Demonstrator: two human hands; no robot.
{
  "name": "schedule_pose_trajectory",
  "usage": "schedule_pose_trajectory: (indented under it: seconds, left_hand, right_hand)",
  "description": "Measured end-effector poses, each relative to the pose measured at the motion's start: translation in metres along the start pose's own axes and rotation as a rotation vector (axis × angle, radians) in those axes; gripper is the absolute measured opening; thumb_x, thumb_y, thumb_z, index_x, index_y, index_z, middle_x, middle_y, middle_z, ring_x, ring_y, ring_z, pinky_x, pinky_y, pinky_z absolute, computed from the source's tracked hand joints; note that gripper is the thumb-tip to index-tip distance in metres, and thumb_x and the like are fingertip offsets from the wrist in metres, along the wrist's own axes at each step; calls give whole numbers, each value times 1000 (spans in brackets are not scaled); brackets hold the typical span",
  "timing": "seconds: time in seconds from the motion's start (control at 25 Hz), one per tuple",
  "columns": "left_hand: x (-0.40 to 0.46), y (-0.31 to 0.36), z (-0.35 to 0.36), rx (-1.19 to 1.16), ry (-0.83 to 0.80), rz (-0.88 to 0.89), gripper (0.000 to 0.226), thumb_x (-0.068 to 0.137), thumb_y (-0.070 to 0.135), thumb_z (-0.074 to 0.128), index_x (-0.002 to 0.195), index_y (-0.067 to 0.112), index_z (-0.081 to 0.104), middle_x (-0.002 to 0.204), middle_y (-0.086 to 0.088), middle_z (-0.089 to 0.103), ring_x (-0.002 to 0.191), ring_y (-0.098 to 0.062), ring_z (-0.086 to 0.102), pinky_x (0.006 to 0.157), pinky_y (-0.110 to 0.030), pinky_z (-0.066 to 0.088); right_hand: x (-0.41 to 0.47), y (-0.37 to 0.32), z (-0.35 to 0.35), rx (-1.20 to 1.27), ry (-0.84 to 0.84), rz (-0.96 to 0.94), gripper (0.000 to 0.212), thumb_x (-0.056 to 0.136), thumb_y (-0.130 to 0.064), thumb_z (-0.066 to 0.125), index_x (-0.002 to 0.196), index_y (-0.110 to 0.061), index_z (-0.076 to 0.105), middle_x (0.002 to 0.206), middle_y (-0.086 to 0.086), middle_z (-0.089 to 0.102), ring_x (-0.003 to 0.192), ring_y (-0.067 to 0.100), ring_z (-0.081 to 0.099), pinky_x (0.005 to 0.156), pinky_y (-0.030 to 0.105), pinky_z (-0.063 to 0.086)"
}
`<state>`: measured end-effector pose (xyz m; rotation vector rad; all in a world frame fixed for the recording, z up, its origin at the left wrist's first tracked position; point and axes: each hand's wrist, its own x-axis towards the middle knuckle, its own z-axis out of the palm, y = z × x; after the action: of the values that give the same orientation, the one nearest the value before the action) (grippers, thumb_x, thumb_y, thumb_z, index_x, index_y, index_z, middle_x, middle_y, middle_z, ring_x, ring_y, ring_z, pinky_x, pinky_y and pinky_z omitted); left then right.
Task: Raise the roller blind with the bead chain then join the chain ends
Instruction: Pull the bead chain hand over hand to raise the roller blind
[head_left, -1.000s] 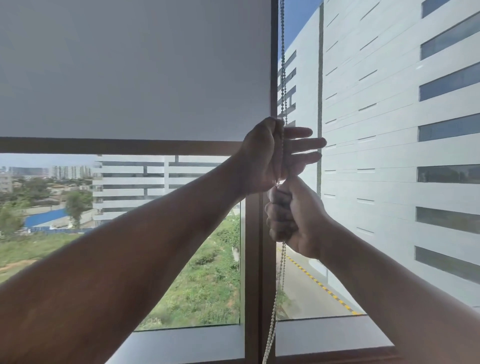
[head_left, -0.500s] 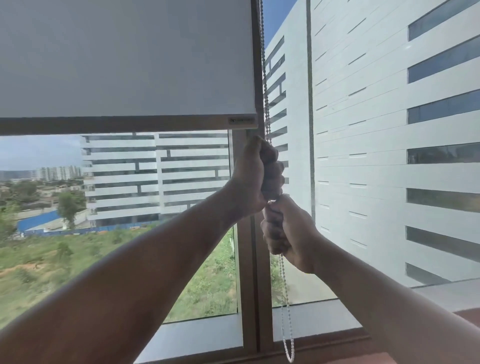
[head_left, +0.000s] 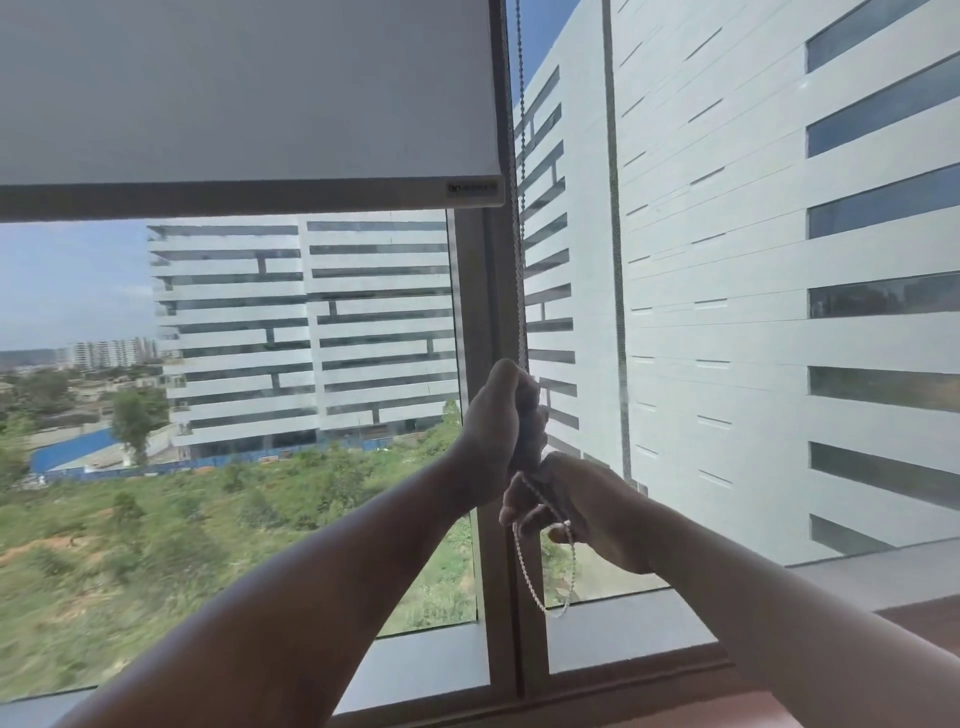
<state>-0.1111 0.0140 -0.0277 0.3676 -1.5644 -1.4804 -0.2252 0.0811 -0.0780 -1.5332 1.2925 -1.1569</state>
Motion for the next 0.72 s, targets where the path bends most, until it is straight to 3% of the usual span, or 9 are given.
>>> schedule_pose_trajectory:
  seconds: [0.12, 0.2, 0.4, 0.48, 0.56, 0.64, 0.72]
  left_hand:
    - [0, 0, -8, 50, 1, 25, 38, 92, 27, 33, 54, 26, 29, 47, 3, 22, 41, -14, 13, 42, -21, 18]
    - [-1, 1, -10, 52, -9, 15, 35, 91, 28, 34, 57, 27, 25, 50, 5, 21, 42, -15, 11, 42, -21, 16]
    - [-7, 1, 6, 31, -90, -17, 34, 89, 35, 38, 63, 26, 19, 49, 6, 19, 42, -14, 9, 41, -19, 15]
    - [-11, 2, 10, 31, -121, -17, 32, 86, 37, 39, 65, 25, 17, 48, 6, 19, 42, -14, 10, 40, -20, 15]
    - [-15, 4, 10, 40, -131, -12, 30, 86, 34, 37, 66, 25, 17, 48, 6, 19, 42, -14, 10, 40, -20, 14]
    - [-17, 7, 9, 43, -137, -15, 30, 91, 31, 34, 67, 25, 15, 50, 5, 17, 43, -13, 8, 40, -18, 13]
    - [-18, 7, 8, 42, -131, -21, 31, 94, 29, 32, 69, 24, 14, 51, 5, 16, 43, -13, 8, 39, -18, 14]
  right_hand:
    - [4, -40, -24, -95, 275, -121, 35, 98, -19, 43, 105, 0, 71, 113, 12, 77, 106, 31, 70, 84, 40, 42]
    - [7, -78, -35, 2, 393, -218, 37, 96, -17, 41, 111, -1, 71, 120, 11, 76, 107, 29, 71, 86, 41, 40]
    - [18, -147, -15, 331, 260, -275, 34, 96, -16, 38, 108, -10, 69, 115, 17, 79, 93, 29, 73, 84, 42, 46]
    - [19, -157, -9, 420, 212, -278, 37, 95, -15, 35, 109, -7, 68, 105, 16, 81, 84, 27, 75, 75, 35, 52]
    - [19, -162, -9, 488, 167, -271, 38, 93, -15, 34, 105, -7, 69, 87, 10, 80, 61, 20, 69, 56, 25, 47]
    - [20, -162, -10, 515, 162, -290, 36, 91, -15, 35, 90, -10, 70, 65, 3, 69, 42, 12, 44, 44, 19, 30]
    - [22, -159, -7, 541, 167, -321, 32, 88, -15, 35, 71, -16, 62, 49, -3, 46, 38, 11, 24, 42, 20, 20]
